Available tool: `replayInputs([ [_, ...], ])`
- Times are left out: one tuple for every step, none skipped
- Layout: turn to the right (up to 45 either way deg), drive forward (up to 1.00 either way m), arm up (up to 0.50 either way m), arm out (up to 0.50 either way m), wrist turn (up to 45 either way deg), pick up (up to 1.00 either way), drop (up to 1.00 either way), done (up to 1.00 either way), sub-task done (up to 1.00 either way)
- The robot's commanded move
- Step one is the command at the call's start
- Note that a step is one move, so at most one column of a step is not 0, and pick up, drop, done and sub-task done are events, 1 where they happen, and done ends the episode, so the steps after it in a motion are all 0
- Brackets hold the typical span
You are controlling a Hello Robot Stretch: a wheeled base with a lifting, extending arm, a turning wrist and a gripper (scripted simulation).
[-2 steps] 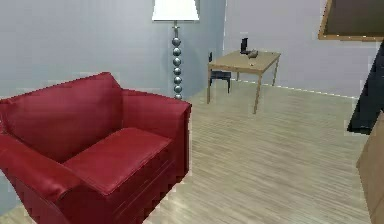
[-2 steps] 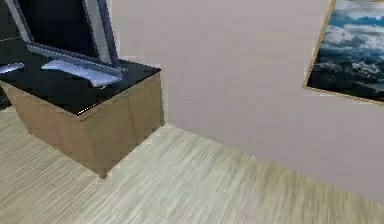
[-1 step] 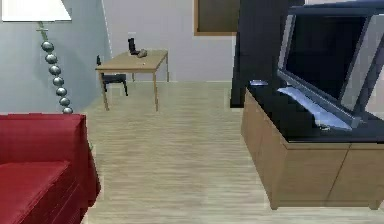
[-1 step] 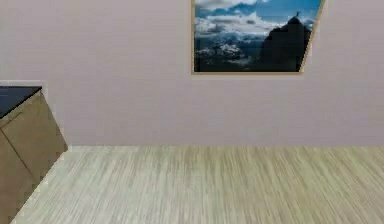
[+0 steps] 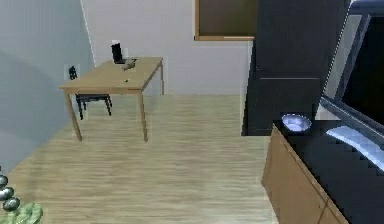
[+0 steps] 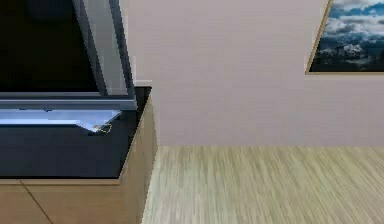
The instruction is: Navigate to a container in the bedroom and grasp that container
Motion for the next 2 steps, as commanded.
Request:
replayInputs([
  [3.0, 0.00, 0.00, 0.00, 0.0, 0.00, 0.00, 0.00, 0.00],
  [0.0, 0.15, 0.00, 0.00, 0.0, 0.00, 0.00, 0.00, 0.00],
])
